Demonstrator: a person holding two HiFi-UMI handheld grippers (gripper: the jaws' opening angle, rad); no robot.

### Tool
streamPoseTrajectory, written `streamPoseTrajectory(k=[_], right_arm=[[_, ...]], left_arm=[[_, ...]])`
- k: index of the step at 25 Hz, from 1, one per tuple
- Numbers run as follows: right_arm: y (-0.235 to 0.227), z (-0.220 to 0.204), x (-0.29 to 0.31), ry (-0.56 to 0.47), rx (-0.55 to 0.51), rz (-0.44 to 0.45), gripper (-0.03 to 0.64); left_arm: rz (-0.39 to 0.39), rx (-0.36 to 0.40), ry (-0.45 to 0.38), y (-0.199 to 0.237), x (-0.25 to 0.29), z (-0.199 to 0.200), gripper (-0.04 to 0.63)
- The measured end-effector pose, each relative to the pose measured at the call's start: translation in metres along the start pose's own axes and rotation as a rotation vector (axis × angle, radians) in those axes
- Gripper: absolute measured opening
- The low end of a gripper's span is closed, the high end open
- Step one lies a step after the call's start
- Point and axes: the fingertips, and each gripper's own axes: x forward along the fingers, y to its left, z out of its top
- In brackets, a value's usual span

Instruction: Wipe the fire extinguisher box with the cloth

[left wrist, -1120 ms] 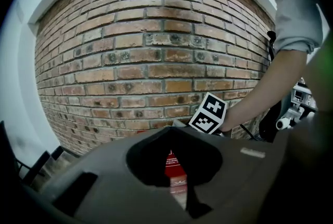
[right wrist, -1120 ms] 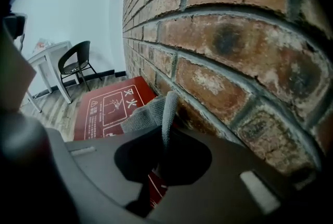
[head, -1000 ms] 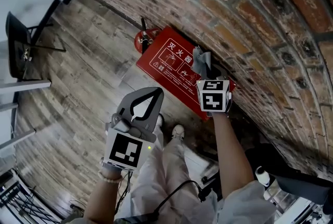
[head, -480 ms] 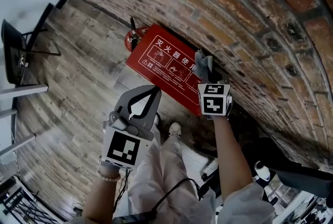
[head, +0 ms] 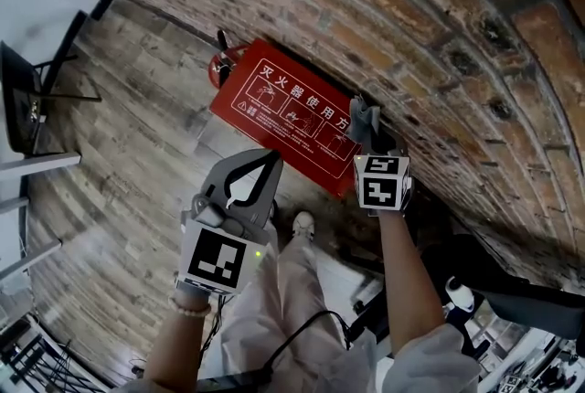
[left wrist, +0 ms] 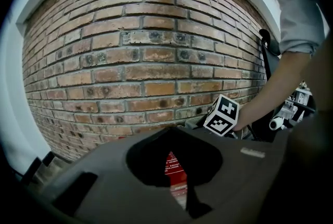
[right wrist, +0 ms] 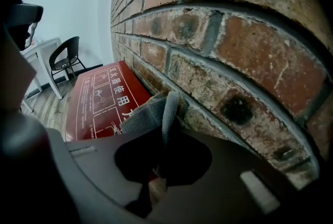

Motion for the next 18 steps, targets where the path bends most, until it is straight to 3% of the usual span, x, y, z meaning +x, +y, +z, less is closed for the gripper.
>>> streamPoseTrajectory(k=[18], right_arm=[[-0.015, -0.019, -0.01, 0.021, 0.008, -0.023, 0.017]], left_arm=[[-0.006, -0.005, -0.003, -0.005, 0.004, 0.001, -0.003]])
